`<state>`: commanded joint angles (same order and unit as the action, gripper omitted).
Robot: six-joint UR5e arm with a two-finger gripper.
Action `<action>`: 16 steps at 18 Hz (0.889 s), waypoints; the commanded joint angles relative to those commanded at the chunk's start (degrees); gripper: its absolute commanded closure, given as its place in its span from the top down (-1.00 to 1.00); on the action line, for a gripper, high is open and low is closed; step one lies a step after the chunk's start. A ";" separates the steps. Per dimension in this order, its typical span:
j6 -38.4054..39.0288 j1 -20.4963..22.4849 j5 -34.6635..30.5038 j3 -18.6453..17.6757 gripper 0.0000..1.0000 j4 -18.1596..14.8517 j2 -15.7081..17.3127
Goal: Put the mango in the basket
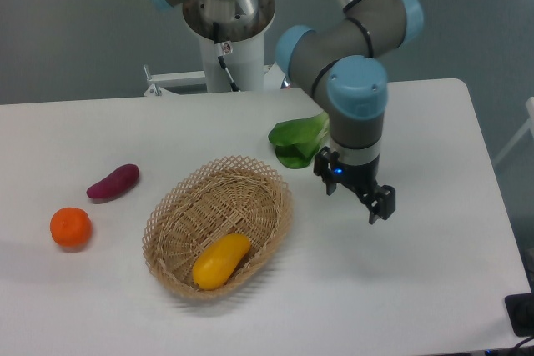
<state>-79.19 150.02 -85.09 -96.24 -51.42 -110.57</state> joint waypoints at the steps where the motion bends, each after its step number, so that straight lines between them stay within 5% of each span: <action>1: -0.70 0.44 0.62 -0.09 1.00 0.00 0.00; 16: -5.28 -0.17 -5.87 -1.14 1.00 -2.28 0.18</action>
<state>-84.46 149.85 -90.96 -97.38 -53.70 -110.39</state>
